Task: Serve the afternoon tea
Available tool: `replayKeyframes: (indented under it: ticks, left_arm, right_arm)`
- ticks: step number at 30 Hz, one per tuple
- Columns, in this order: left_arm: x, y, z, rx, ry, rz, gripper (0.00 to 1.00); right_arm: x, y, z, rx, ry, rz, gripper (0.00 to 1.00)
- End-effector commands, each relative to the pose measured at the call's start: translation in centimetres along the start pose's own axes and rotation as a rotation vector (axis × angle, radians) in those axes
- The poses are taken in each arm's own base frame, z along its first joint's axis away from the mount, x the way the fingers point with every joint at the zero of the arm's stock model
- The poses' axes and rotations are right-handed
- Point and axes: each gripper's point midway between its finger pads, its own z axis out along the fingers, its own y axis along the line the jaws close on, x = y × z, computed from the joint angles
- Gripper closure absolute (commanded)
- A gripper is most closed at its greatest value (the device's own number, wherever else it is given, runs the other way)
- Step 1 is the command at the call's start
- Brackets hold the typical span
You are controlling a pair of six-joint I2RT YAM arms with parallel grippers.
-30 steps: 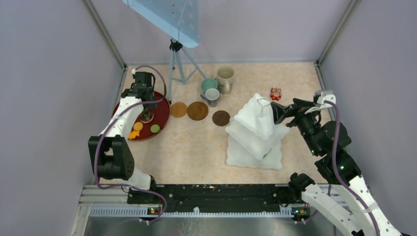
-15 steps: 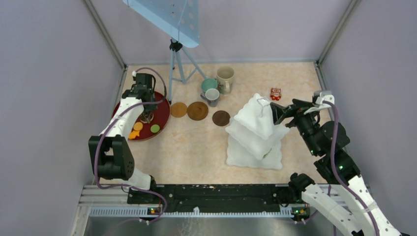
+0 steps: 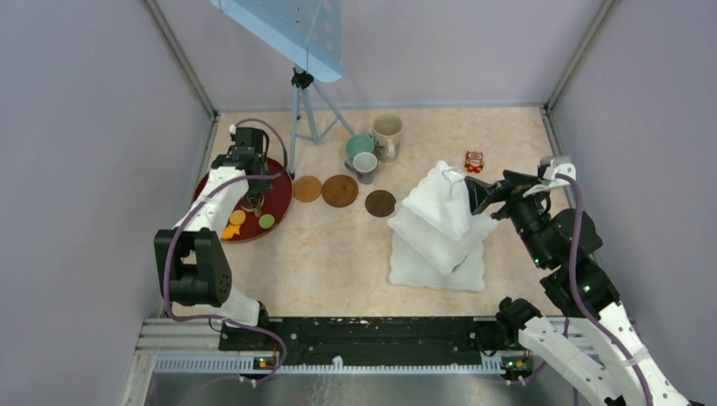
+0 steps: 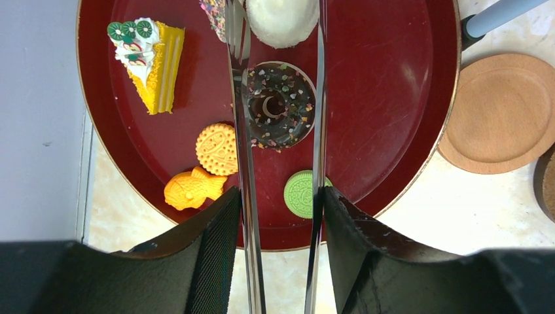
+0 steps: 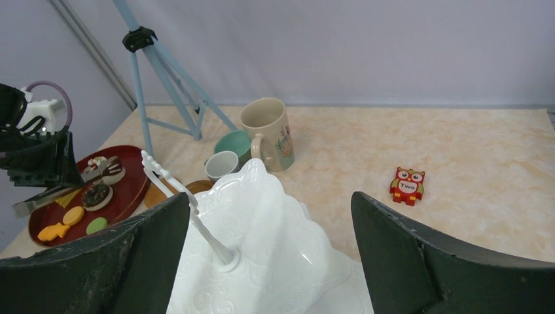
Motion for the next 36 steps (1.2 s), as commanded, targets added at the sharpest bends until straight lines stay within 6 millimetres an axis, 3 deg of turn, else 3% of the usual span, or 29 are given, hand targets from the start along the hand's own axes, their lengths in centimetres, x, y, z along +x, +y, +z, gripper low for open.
replayKeyframes:
  ticks: [1, 6, 13, 22, 29, 36]
  left_arm:
    - [-1.5, -0.2, 0.4, 0.001, -0.033, -0.019, 0.45]
    - [-1.7, -0.1, 0.6, -0.008, -0.034, -0.012, 0.44]
    - [-2.3, 0.0, 0.1, -0.010, -0.050, -0.006, 0.57]
    - [-4.8, -0.5, -3.7, 0.084, -0.120, 0.019, 0.62]
    - [-4.6, -1.2, -7.8, 0.145, -0.173, 0.071, 0.62]
    - [-4.1, -1.1, -7.5, 0.153, -0.211, 0.096, 0.61]
  right_arm:
    - [-1.5, 0.3, -0.3, -0.010, -0.057, 0.010, 0.09]
    - [-1.5, 0.3, -0.3, -0.011, -0.058, 0.010, 0.09]
    - [-1.8, 0.3, -0.4, -0.010, -0.062, 0.010, 0.09]
    - [-2.2, 0.3, -0.3, -0.008, -0.064, 0.009, 0.09]
    - [-3.1, 0.2, -0.6, 0.002, -0.079, 0.014, 0.09]
    - [-3.1, 0.7, -0.5, -0.017, -0.074, 0.055, 0.09]
